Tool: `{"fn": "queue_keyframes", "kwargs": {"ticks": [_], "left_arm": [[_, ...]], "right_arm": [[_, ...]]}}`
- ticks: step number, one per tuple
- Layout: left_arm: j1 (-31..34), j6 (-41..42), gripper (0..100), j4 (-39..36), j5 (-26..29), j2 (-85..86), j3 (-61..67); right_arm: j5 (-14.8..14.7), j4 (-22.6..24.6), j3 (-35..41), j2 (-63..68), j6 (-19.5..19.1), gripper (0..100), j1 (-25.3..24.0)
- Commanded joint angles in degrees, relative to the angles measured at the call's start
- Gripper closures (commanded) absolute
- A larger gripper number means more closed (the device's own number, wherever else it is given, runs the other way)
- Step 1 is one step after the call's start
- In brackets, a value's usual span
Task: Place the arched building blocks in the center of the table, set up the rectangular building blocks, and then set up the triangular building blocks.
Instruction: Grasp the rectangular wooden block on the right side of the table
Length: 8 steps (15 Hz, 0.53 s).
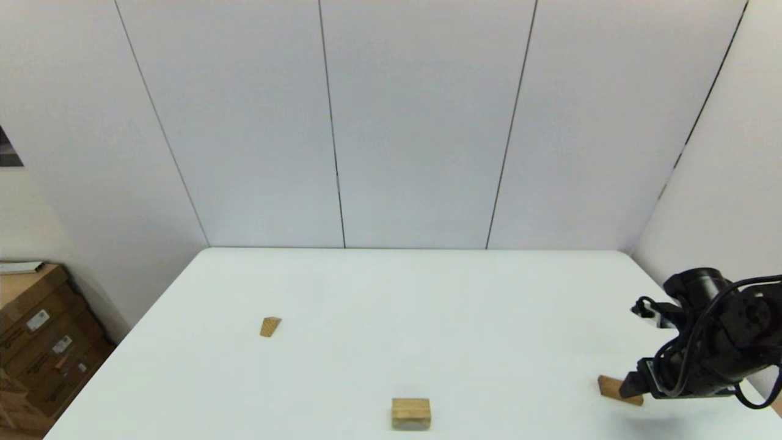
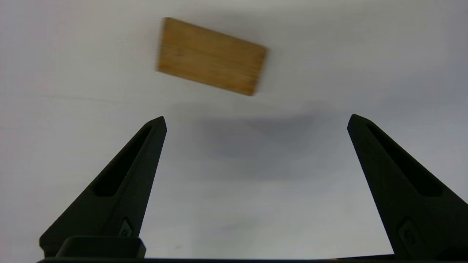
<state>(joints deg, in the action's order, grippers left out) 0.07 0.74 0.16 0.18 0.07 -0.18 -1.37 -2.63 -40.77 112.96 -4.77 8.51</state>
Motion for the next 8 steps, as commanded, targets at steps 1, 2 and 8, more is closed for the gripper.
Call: {"fn": "queue_keyframes", "kwargs": {"ticks": [1, 2, 8], "left_arm": [[0.0, 0.0, 0, 0.0, 0.0, -0.1, 0.0], [0.0, 0.0, 0, 0.0, 0.0, -0.1, 0.0], [0.0, -0.1, 0, 0.0, 0.0, -0.1, 0.0]], "right_arm": [[2.2, -0.2, -0.1, 0.5, 5.4, 0, -4.4], [3.9, -0.2, -0.4, 0.9, 7.8, 0, -5.3], [4.2, 0.5, -1.9, 4.6, 9.1, 0, -5.2]]}}
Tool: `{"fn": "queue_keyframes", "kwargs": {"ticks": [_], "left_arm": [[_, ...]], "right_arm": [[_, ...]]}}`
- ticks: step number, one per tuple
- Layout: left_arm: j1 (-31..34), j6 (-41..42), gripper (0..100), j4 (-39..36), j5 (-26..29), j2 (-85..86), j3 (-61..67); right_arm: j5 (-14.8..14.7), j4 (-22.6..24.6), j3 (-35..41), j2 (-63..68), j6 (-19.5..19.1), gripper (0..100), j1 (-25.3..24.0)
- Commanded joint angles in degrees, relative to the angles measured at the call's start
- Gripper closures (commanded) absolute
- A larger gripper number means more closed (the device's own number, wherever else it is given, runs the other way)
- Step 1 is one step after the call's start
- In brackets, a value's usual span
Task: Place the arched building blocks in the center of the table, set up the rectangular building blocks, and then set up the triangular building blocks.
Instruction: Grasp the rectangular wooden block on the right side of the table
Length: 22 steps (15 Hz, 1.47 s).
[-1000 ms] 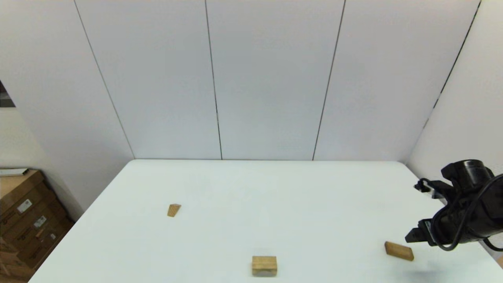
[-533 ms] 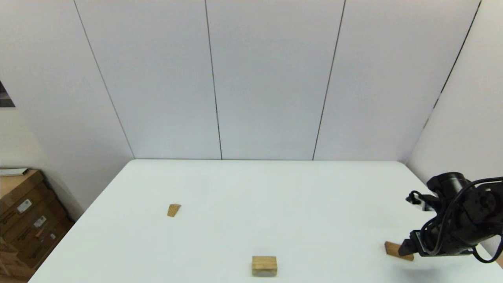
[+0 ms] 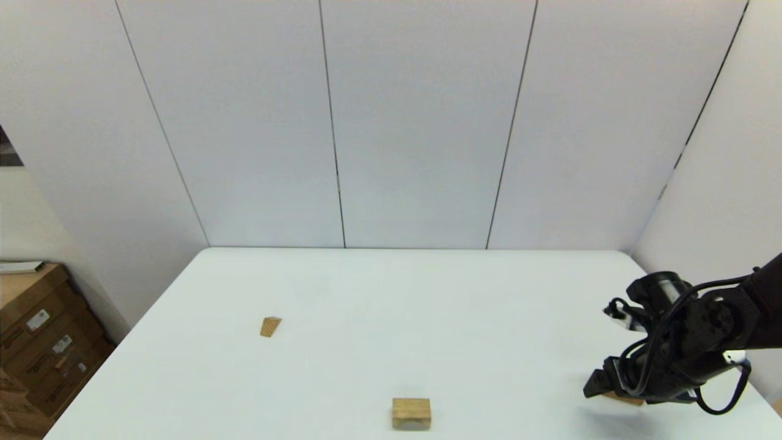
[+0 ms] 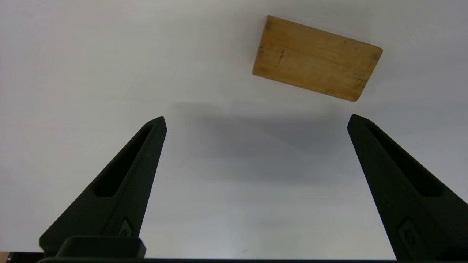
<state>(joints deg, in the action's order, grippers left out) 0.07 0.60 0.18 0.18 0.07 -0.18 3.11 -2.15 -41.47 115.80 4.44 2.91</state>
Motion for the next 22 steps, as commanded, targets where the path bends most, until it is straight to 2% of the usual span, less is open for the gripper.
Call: {"fn": "queue_keyframes", "kwargs": {"ticks": [1, 5, 8, 22], "left_arm": [[0.0, 0.0, 0, 0.0, 0.0, -0.1, 0.0], [0.0, -0.1, 0, 0.0, 0.0, -0.1, 0.0], [0.0, -0.1, 0, 0.0, 0.0, -0.1, 0.0], [0.0, -0.6, 0, -0.1, 0.0, -0.1, 0.1]], "right_arm": [[-0.5, 0.0, -1.8, 2.2, -0.1, 0, 0.4], [-0.8, 0.3, -2.5, 2.9, -0.1, 0, 0.4], [-5.2, 0.5, -3.1, 4.4, 0.0, 0, 0.6], [-6.2, 0.6, -5.7, 8.0, 0.4, 0, 1.7]]}}
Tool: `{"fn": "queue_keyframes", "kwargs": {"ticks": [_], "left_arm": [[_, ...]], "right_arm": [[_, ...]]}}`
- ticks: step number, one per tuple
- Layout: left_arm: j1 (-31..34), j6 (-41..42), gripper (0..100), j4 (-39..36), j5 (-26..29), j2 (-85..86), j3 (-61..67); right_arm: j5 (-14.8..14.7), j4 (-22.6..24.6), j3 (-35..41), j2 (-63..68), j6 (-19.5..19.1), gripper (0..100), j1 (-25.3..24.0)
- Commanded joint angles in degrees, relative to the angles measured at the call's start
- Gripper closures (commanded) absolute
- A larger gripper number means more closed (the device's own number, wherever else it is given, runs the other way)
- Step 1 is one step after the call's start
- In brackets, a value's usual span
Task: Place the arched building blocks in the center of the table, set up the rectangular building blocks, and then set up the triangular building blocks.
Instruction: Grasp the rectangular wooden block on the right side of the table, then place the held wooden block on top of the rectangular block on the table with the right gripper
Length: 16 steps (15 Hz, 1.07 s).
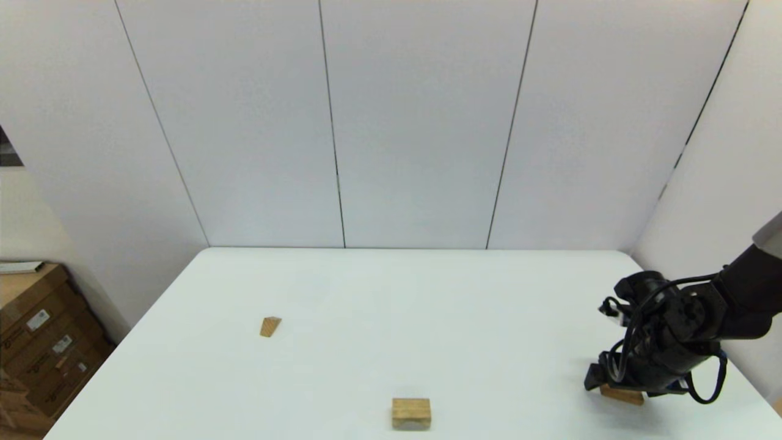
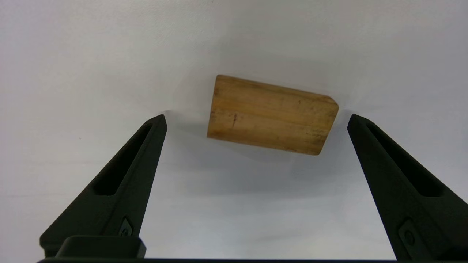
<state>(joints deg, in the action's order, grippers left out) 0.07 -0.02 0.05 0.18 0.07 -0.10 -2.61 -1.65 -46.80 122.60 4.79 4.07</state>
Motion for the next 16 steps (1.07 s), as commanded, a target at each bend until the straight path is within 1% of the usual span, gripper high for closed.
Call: {"fn": "queue_keyframes", "kwargs": {"ticks": [1, 5, 6, 13, 15, 16], "left_arm": [[0.0, 0.0, 0, 0.0, 0.0, -0.1, 0.0], [0.0, -0.1, 0, 0.0, 0.0, -0.1, 0.0], [0.0, -0.1, 0, 0.0, 0.0, -0.1, 0.0], [0.0, -0.1, 0, 0.0, 0.0, -0.1, 0.0], [0.0, -0.1, 0, 0.0, 0.0, -0.1, 0.0], [0.0, -0.1, 0, 0.0, 0.0, -0.1, 0.0]], "right_arm": [[-0.9, 0.1, -0.7, 1.8, 0.0, 0, 1.2], [-1.1, 0.1, -0.8, 1.9, 0.0, 0, 1.4], [-1.1, 0.1, -0.9, 1.8, 0.0, 100, 1.4], [-0.6, -0.1, -0.4, 0.9, 0.1, 100, 1.2], [-0.2, -1.1, 1.3, -4.7, 0.2, 100, 0.0], [-0.2, -1.1, 2.2, -8.7, 0.7, 100, -2.0]]}}
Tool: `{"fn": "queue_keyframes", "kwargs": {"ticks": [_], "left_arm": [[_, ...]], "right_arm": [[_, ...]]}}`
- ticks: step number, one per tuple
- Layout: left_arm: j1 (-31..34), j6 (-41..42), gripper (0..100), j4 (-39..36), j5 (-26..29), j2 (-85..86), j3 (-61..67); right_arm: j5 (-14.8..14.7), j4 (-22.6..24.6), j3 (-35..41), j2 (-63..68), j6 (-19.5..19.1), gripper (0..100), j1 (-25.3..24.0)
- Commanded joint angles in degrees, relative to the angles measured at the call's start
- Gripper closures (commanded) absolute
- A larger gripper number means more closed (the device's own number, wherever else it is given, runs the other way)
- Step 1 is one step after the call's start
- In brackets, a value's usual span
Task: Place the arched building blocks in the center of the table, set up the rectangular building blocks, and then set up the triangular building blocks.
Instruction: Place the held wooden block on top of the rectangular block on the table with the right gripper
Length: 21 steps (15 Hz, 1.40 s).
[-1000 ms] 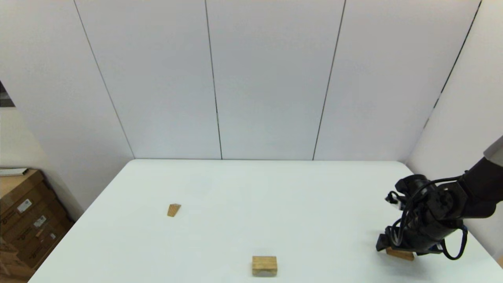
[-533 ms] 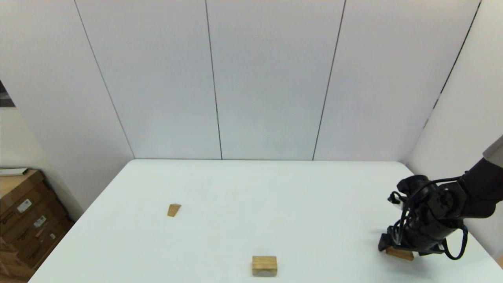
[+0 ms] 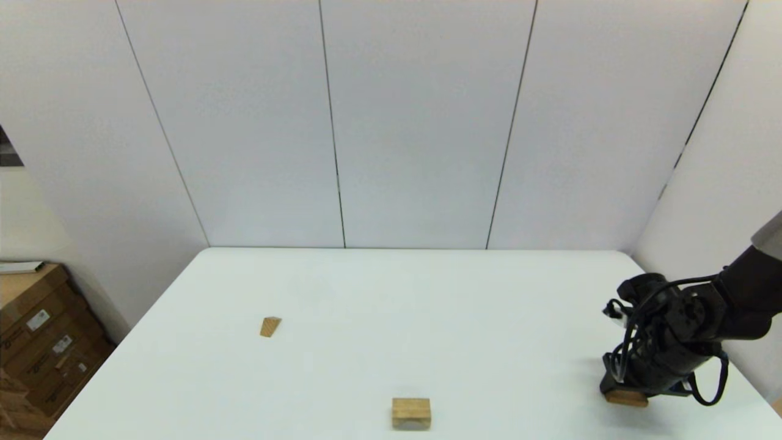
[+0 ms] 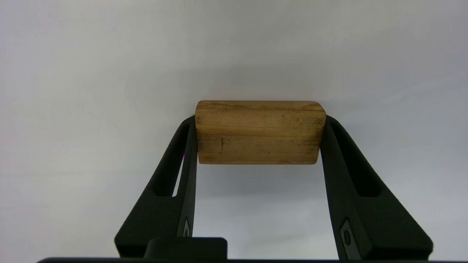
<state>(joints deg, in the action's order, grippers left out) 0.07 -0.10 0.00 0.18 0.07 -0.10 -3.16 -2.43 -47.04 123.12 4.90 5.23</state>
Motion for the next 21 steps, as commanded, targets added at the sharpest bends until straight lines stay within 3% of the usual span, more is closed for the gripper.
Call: {"fn": "queue_keyframes", "kwargs": {"ticks": [1, 2, 4, 7, 9, 10, 11, 13, 21], "left_arm": [[0.0, 0.1, 0, 0.0, 0.0, -0.1, 0.0], [0.0, 0.1, 0, 0.0, 0.0, -0.1, 0.0], [0.0, 0.1, 0, 0.1, 0.0, -0.1, 0.0], [0.0, 0.2, 0, 0.1, 0.0, -0.1, 0.0], [0.0, 0.2, 0, 0.1, 0.0, -0.1, 0.0], [0.0, 0.3, 0, 0.1, 0.0, -0.1, 0.0], [0.0, 0.4, 0, 0.1, 0.0, -0.1, -0.1], [0.0, 0.3, 0, 0.1, 0.0, -0.1, 0.0], [0.0, 0.1, 0, 0.0, 0.0, -0.1, 0.0]], "right_arm": [[0.3, -0.4, 3.2, -13.3, 2.3, 100, -5.4], [0.3, -1.1, 3.5, -17.2, 3.5, 100, -8.0], [0.3, -10.1, 1.4, -25.0, 6.4, 100, -14.8], [-0.2, -25.4, -6.7, -30.2, 22.0, 100, -28.0], [-0.1, -35.5, -12.0, -30.0, 29.3, 100, -36.1], [-0.1, -37.9, -13.6, -28.5, 33.0, 100, -40.6], [-0.3, -38.3, -14.4, -26.9, 35.7, 100, -43.8], [-0.3, -38.3, -15.3, -24.2, 37.2, 100, -47.2], [1.2, -37.7, -24.7, -9.6, 37.6, 100, -49.9]]}}
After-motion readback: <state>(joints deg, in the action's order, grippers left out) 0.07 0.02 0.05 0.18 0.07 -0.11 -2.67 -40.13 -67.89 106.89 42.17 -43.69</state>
